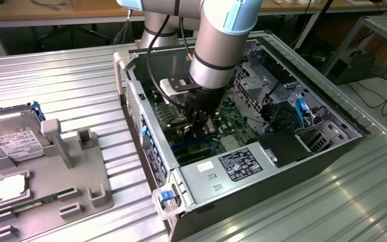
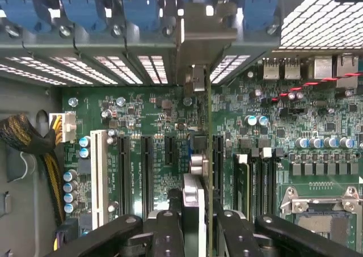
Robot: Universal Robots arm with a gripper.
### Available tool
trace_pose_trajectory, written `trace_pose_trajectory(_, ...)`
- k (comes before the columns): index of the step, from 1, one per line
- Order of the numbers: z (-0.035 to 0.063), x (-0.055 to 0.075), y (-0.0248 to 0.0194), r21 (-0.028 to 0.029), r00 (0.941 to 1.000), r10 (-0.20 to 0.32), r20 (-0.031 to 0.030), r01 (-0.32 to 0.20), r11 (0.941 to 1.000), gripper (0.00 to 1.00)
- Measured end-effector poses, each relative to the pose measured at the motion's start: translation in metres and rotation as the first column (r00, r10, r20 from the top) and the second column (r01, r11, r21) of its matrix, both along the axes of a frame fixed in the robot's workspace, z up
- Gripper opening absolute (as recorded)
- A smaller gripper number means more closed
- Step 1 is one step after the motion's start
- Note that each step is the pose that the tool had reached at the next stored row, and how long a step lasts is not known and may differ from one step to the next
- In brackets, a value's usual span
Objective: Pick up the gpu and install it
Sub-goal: 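Insert the gpu into the slot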
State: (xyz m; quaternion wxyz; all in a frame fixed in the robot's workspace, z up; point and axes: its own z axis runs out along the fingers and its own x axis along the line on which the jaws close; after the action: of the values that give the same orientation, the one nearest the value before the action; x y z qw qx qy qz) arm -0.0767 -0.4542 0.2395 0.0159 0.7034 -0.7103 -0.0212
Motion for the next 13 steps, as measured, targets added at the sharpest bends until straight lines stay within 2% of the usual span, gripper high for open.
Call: trace_pose_trajectory(13, -0.0003, 0.0000, -0.0010, -0.0001, 1.0000, 0.000, 0.0000, 0.000, 1.0000, 0.28)
